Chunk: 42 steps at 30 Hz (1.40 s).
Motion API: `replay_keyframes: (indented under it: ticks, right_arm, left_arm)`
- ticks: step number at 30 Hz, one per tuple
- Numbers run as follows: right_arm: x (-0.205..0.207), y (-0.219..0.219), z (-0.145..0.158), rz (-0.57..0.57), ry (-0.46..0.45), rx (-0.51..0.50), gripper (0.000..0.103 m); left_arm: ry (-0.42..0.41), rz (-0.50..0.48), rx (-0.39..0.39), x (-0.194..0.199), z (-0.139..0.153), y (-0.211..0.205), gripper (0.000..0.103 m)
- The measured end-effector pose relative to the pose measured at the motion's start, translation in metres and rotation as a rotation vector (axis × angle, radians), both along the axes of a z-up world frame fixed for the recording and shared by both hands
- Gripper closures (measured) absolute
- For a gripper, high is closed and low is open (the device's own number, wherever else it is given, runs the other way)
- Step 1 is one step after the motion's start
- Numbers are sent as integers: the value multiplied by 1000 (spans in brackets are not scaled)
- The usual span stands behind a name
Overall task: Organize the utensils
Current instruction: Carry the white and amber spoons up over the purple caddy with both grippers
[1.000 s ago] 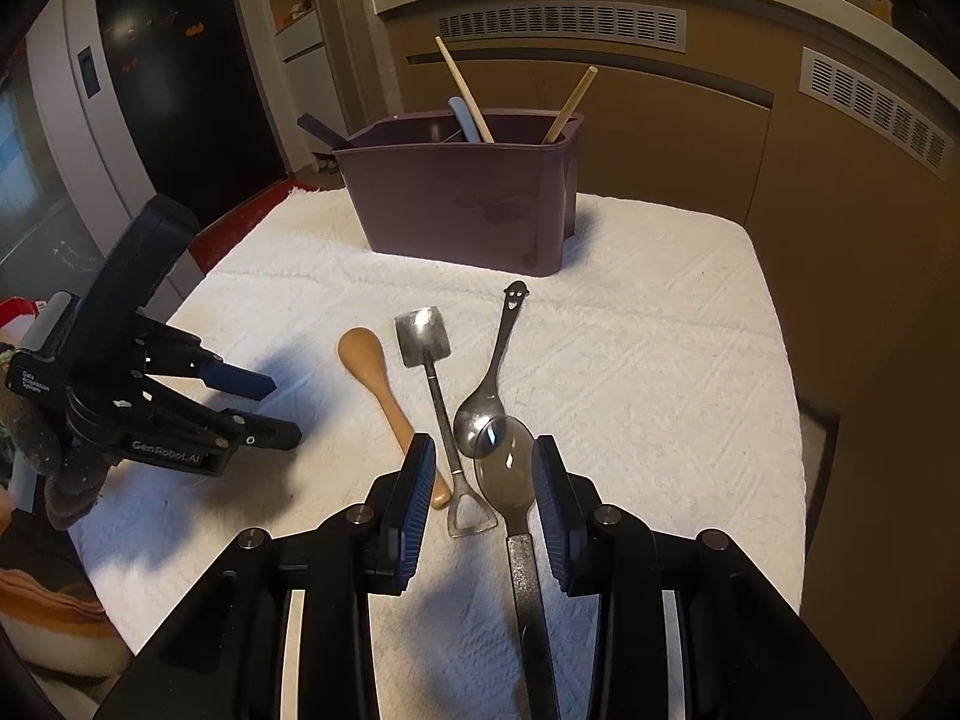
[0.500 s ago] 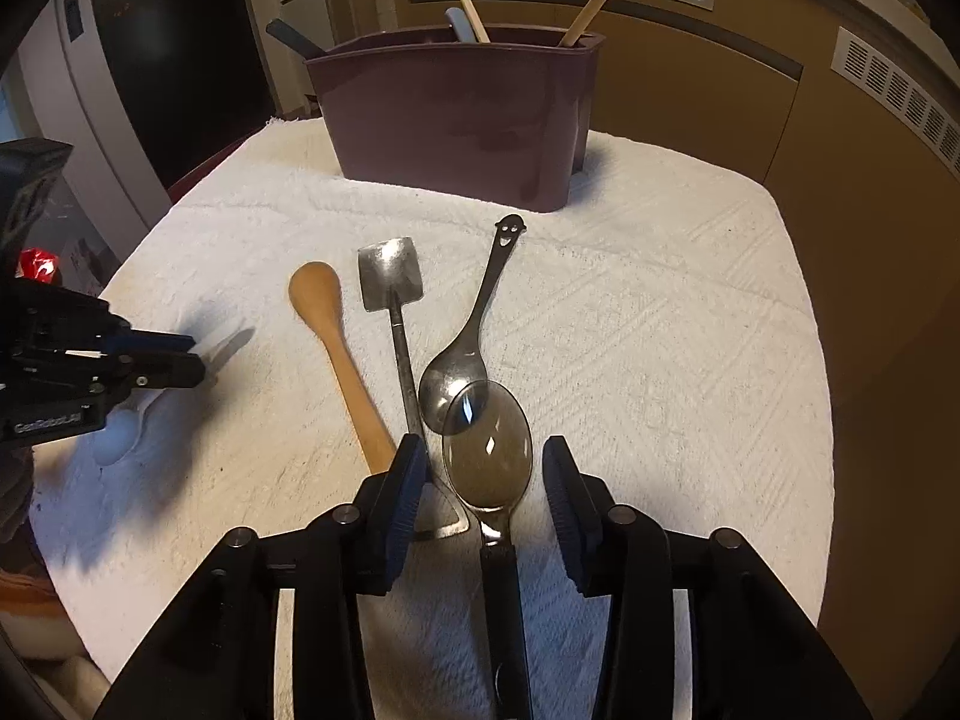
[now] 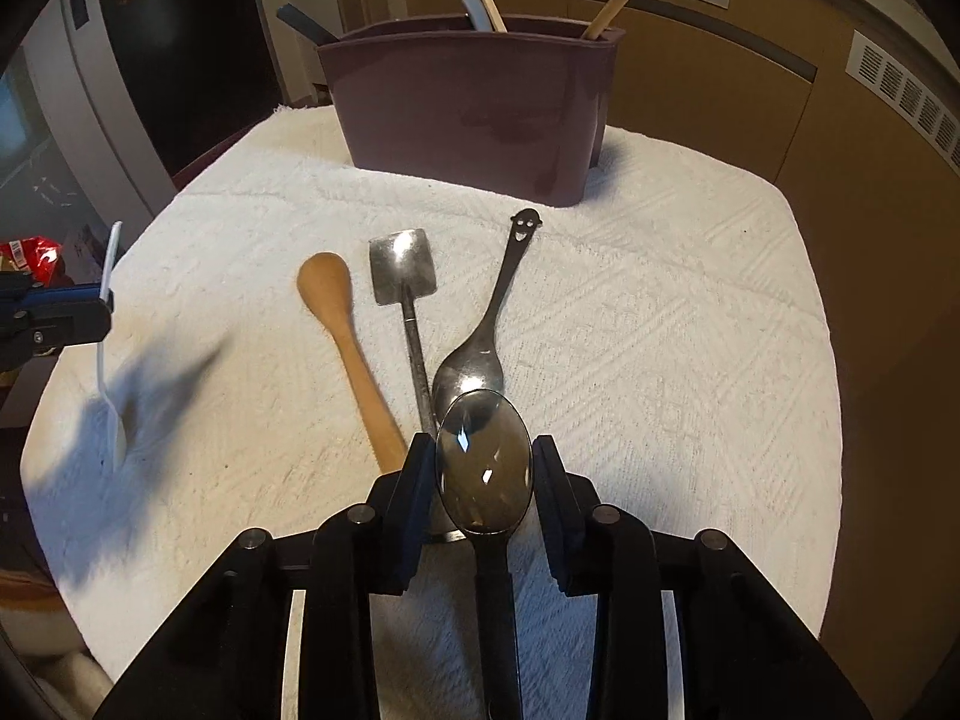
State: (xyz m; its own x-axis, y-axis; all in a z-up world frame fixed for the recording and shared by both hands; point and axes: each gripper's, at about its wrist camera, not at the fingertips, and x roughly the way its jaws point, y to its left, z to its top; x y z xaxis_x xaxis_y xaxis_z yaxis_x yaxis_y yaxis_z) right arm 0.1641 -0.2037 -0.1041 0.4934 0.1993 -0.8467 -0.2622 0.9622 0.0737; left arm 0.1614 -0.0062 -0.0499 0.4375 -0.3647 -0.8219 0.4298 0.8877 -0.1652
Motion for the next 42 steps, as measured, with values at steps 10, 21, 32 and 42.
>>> replay_keyframes:
  ticks: [10,21,32,42]
  right_arm:
    - [-31,4,68,12,-157,35,69]
    - [-27,6,204,6,-457,107,69]
    - [50,-5,297,-100,-702,209,69]
    - [154,5,242,-182,-659,190,69]
  left_arm:
    - [-131,-16,-52,-17,42,-3,95]
    - [-455,8,-158,-8,166,-3,95]
    - [-595,51,-226,66,227,-18,95]
    - [-459,62,-246,163,174,-30,95]
